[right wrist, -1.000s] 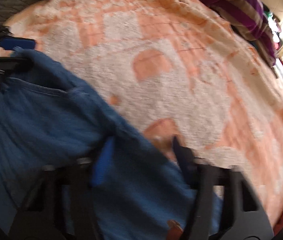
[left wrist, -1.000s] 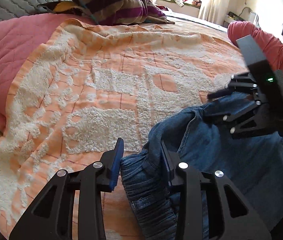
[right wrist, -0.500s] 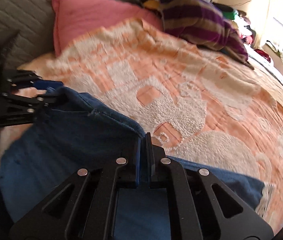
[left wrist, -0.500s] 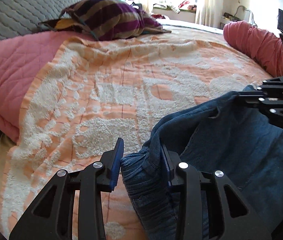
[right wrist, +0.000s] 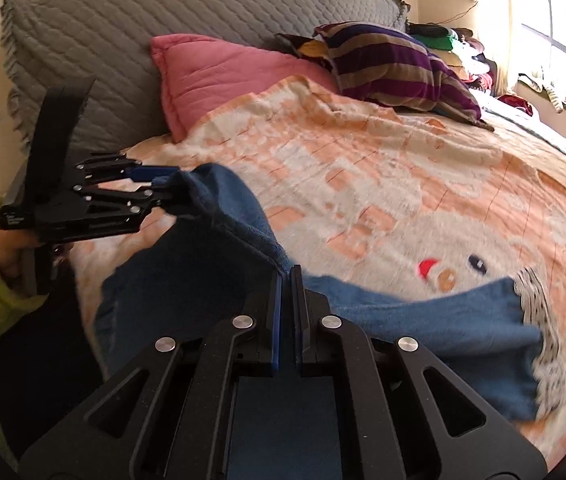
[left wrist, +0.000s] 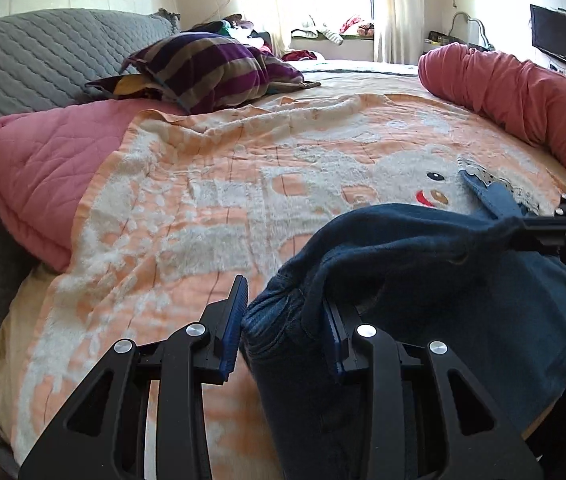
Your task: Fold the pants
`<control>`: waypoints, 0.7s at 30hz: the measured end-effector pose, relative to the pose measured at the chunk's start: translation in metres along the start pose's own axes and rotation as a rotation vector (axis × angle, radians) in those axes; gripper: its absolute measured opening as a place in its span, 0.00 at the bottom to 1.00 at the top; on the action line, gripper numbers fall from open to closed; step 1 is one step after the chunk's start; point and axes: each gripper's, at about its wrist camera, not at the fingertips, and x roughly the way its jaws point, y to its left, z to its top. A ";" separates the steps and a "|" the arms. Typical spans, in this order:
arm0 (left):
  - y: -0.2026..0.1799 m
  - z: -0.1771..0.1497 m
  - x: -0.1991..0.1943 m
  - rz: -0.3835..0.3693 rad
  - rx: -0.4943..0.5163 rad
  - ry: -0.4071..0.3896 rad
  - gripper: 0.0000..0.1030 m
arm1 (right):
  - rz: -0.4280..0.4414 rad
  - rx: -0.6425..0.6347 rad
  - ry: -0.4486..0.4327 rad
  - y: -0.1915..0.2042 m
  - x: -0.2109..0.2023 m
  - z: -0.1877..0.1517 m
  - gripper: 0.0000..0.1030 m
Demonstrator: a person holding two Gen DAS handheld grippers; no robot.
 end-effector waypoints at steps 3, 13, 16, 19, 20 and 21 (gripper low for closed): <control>-0.004 -0.012 -0.015 0.005 -0.006 0.000 0.32 | 0.015 -0.014 -0.003 0.015 -0.010 -0.013 0.01; -0.008 -0.061 -0.032 -0.018 -0.021 0.128 0.32 | 0.085 -0.031 0.042 0.065 -0.026 -0.066 0.01; -0.010 -0.074 -0.030 -0.008 -0.016 0.164 0.32 | 0.086 -0.049 0.064 0.075 -0.022 -0.073 0.01; -0.008 -0.077 -0.033 0.001 -0.022 0.168 0.32 | 0.096 -0.072 0.060 0.083 -0.024 -0.076 0.01; -0.008 -0.077 -0.034 0.004 -0.024 0.166 0.32 | 0.098 -0.076 0.057 0.085 -0.025 -0.077 0.01; -0.008 -0.078 -0.036 0.012 -0.019 0.165 0.34 | 0.098 -0.082 0.057 0.086 -0.025 -0.078 0.01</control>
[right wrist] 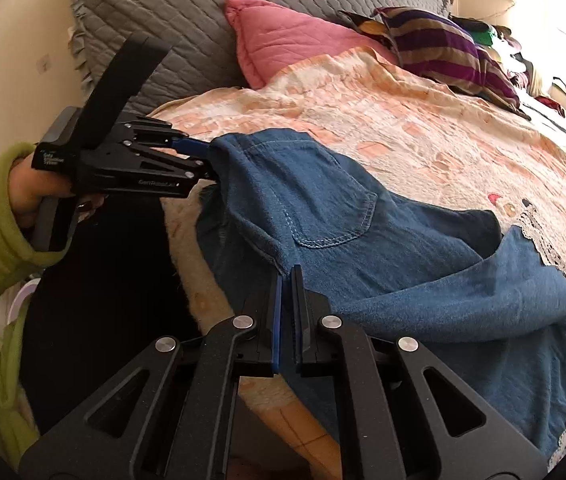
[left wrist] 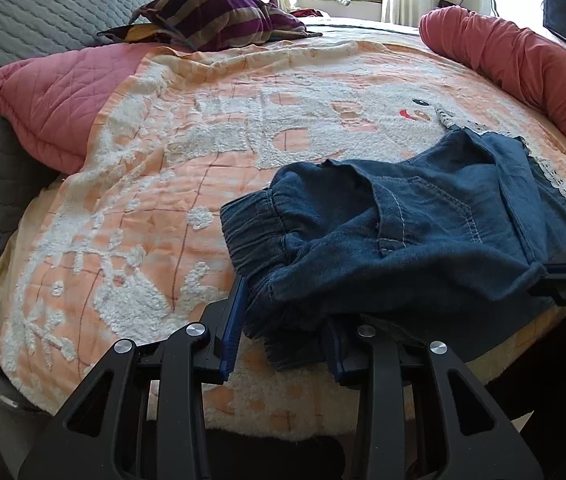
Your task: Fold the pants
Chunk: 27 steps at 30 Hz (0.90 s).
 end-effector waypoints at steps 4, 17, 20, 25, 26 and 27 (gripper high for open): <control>-0.001 -0.003 0.000 0.003 0.010 0.013 0.36 | 0.004 -0.037 0.015 0.010 0.003 -0.008 0.01; 0.021 -0.023 -0.044 -0.092 -0.167 0.015 0.42 | 0.000 -0.019 0.037 0.012 0.026 -0.041 0.01; 0.000 -0.002 -0.049 -0.135 -0.130 -0.020 0.42 | 0.015 0.025 0.020 0.008 0.026 -0.045 0.01; -0.038 0.020 -0.022 -0.196 -0.098 -0.025 0.42 | 0.013 0.014 0.007 0.015 0.019 -0.048 0.04; -0.042 0.018 -0.014 -0.175 -0.081 -0.008 0.42 | 0.014 0.021 0.014 0.014 0.021 -0.048 0.04; -0.046 0.014 -0.006 -0.142 -0.059 0.009 0.42 | 0.014 0.029 0.025 0.013 0.021 -0.052 0.05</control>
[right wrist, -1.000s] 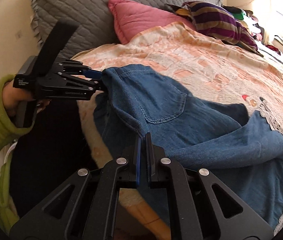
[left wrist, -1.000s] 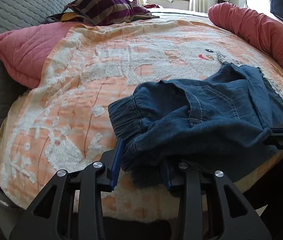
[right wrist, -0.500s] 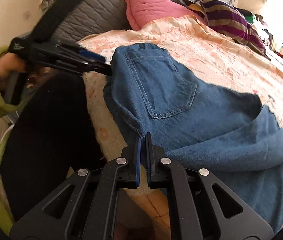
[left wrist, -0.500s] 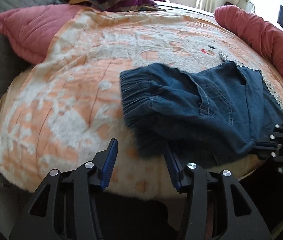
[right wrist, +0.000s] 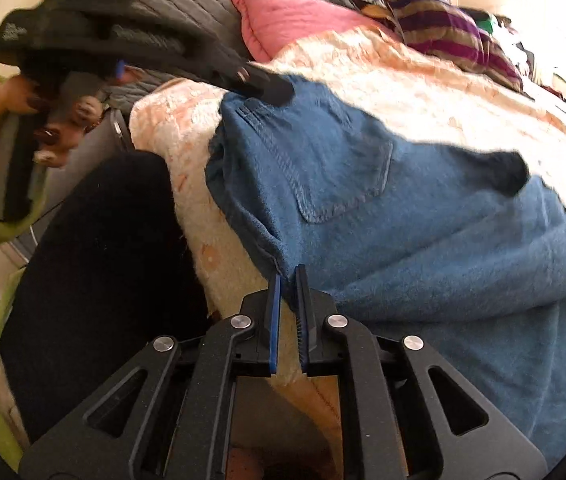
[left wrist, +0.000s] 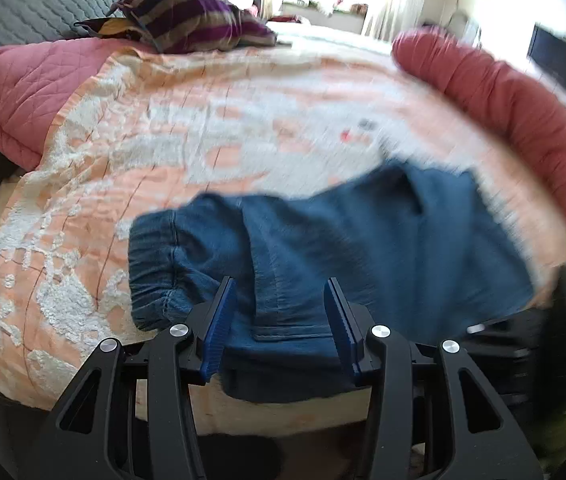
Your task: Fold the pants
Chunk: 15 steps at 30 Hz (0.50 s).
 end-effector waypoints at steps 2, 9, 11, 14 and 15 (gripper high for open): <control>0.001 -0.012 0.015 0.048 0.024 0.037 0.42 | 0.030 0.027 0.004 -0.001 -0.009 -0.004 0.10; 0.007 -0.032 0.012 0.047 0.038 -0.003 0.42 | -0.005 0.153 -0.101 -0.022 -0.050 0.025 0.26; 0.008 -0.031 0.012 0.039 0.039 -0.004 0.42 | -0.009 0.191 -0.070 -0.029 -0.033 0.032 0.28; 0.011 -0.031 0.014 0.019 0.036 -0.006 0.43 | -0.056 0.242 0.093 -0.038 0.010 0.024 0.29; 0.011 -0.031 0.015 0.016 0.039 -0.005 0.44 | -0.061 0.258 0.105 -0.039 0.020 0.018 0.29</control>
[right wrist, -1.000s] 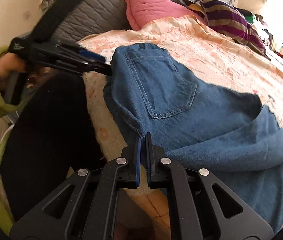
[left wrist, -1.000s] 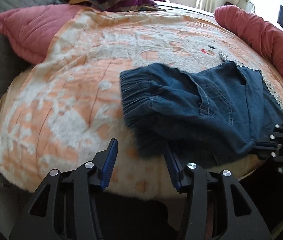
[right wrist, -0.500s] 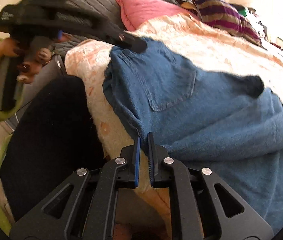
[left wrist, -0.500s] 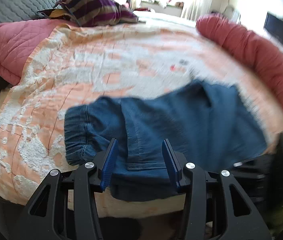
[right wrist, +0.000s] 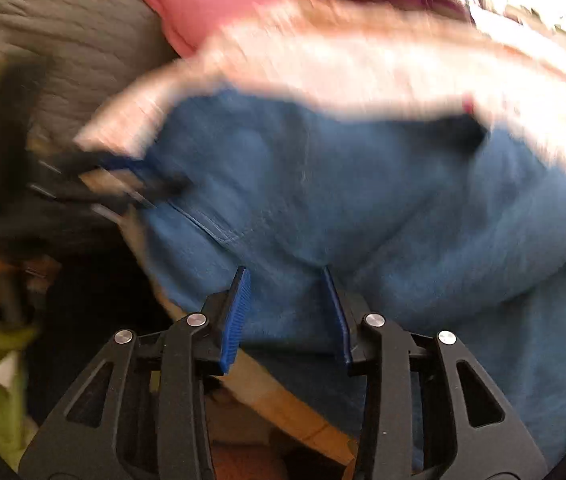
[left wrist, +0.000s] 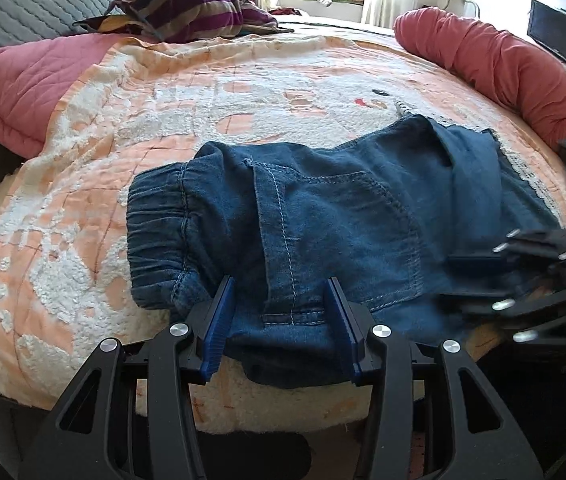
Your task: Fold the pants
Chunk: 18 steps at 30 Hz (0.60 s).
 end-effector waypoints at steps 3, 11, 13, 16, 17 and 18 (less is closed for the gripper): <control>-0.001 0.000 -0.001 0.002 0.007 -0.009 0.44 | 0.007 -0.001 -0.019 0.004 -0.008 -0.002 0.29; -0.019 0.021 -0.053 -0.117 -0.021 -0.124 0.55 | -0.109 0.090 -0.205 -0.042 -0.095 0.017 0.44; -0.032 0.034 -0.059 -0.166 0.002 -0.148 0.56 | -0.180 0.146 -0.222 -0.067 -0.110 0.026 0.47; -0.053 0.051 -0.054 -0.240 0.023 -0.148 0.62 | -0.241 0.215 -0.214 -0.101 -0.126 0.043 0.54; -0.060 0.055 -0.050 -0.259 0.027 -0.141 0.63 | -0.258 0.230 -0.204 -0.112 -0.128 0.051 0.55; -0.069 0.062 -0.042 -0.286 0.035 -0.124 0.63 | -0.281 0.243 -0.199 -0.123 -0.128 0.060 0.58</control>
